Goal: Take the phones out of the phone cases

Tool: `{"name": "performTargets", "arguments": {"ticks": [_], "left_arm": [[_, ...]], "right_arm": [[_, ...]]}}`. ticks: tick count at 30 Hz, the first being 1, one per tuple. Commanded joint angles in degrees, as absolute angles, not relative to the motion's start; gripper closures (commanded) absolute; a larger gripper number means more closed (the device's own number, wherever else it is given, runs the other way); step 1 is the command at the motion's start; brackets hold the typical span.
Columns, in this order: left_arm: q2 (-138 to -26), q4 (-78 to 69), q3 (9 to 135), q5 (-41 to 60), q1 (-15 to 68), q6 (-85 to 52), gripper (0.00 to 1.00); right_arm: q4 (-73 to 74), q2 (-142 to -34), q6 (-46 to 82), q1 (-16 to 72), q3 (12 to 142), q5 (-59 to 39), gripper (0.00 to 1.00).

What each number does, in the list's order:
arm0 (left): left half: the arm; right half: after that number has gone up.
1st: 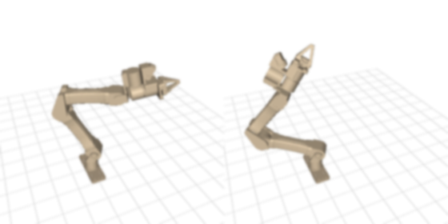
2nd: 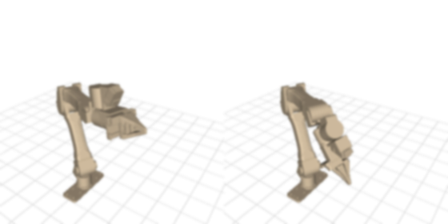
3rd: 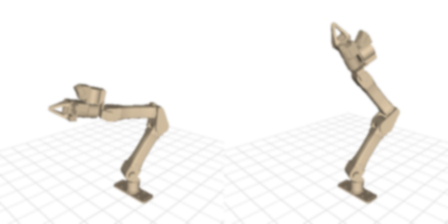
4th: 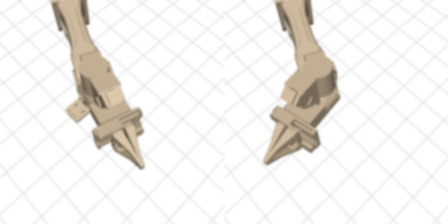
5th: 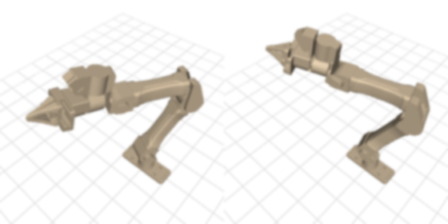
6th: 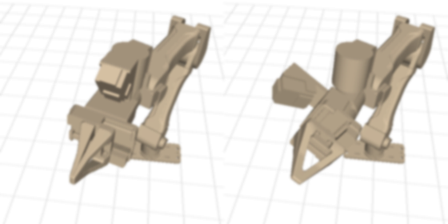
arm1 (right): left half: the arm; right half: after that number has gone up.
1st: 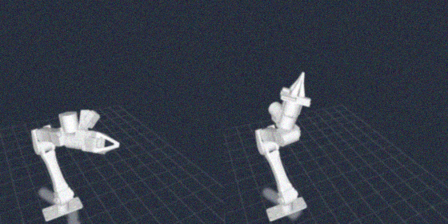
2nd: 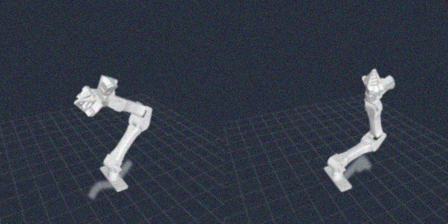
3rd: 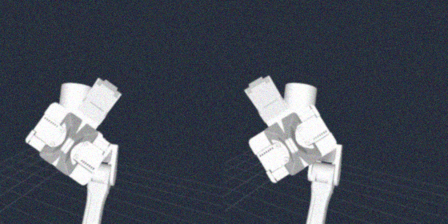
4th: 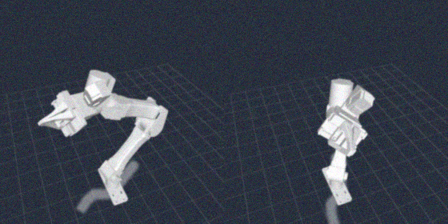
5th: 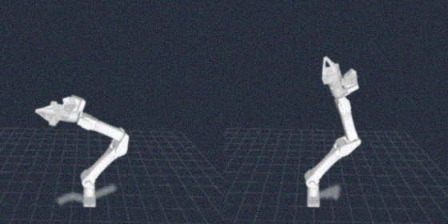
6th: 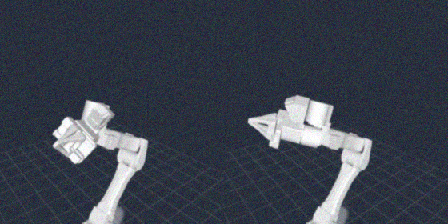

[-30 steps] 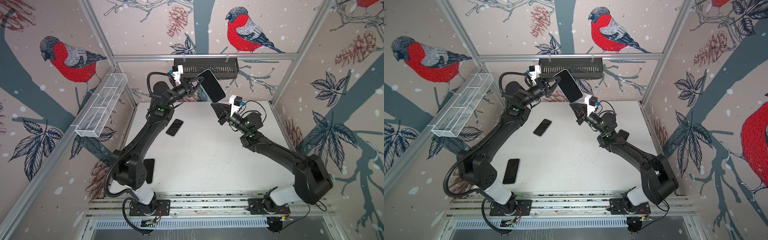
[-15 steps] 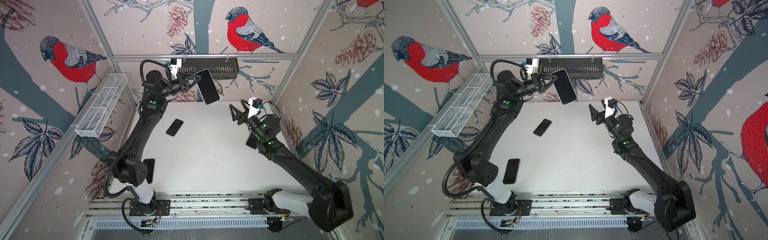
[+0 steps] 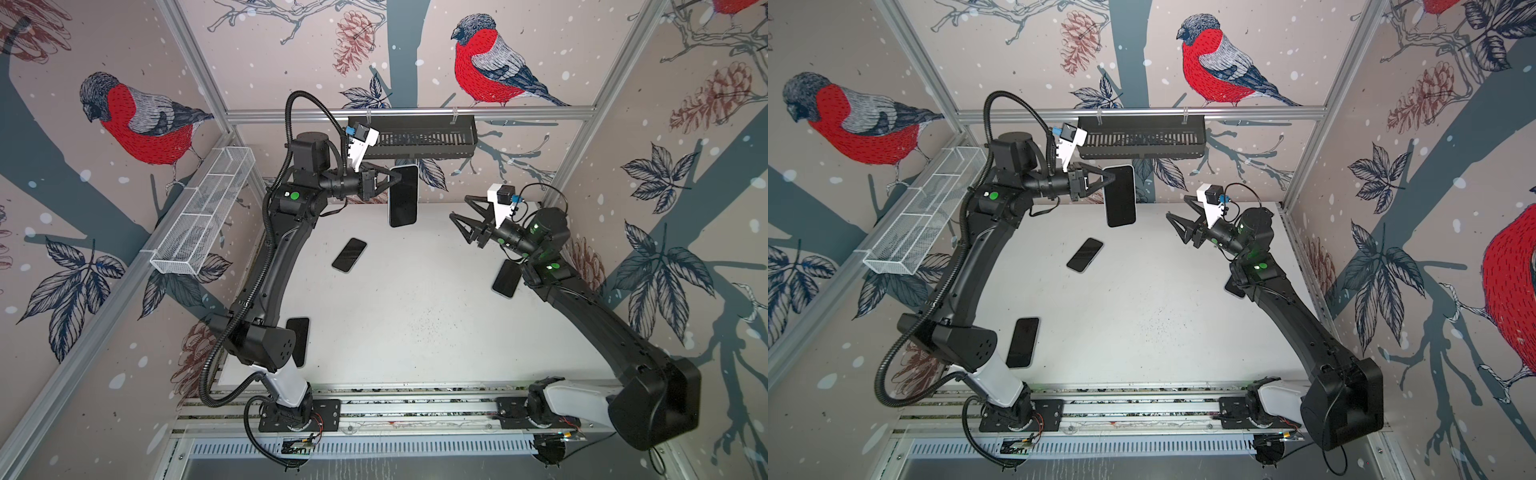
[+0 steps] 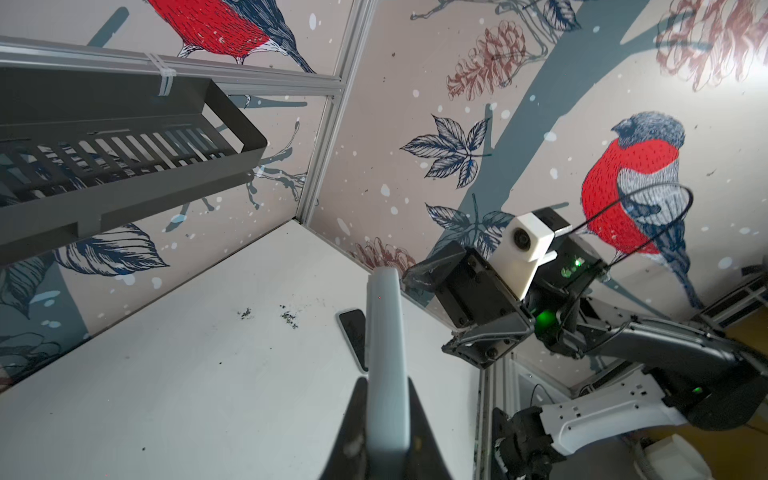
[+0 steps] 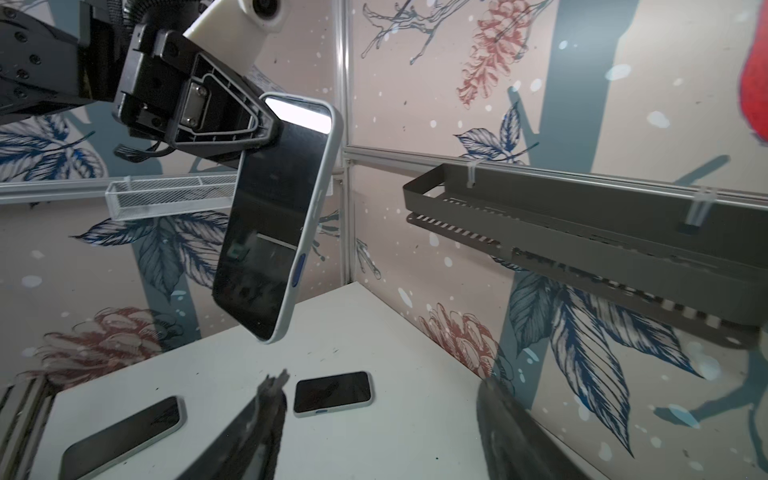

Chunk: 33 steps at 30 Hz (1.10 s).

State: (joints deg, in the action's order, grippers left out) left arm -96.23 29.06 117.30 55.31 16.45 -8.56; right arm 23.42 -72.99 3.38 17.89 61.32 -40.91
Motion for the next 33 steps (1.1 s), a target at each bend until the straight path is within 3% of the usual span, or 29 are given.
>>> {"name": "performTargets", "arguments": {"ticks": [1,17,33], "left_arm": [[-93.4,30.1,115.4,55.8,17.1,2.0,1.0],[-80.3,2.5,92.4,61.9,18.8,-3.3,1.0],[-80.0,-4.4,89.3,63.9,18.8,-7.1,1.0]], "right_arm": [[17.2,-75.5,-1.6,18.0,64.9,-50.9,0.3],[-6.1,-85.0,-16.0,23.1,78.3,-62.1,0.45],[-7.7,-85.2,-17.5,25.5,78.3,-64.3,0.57]]}}
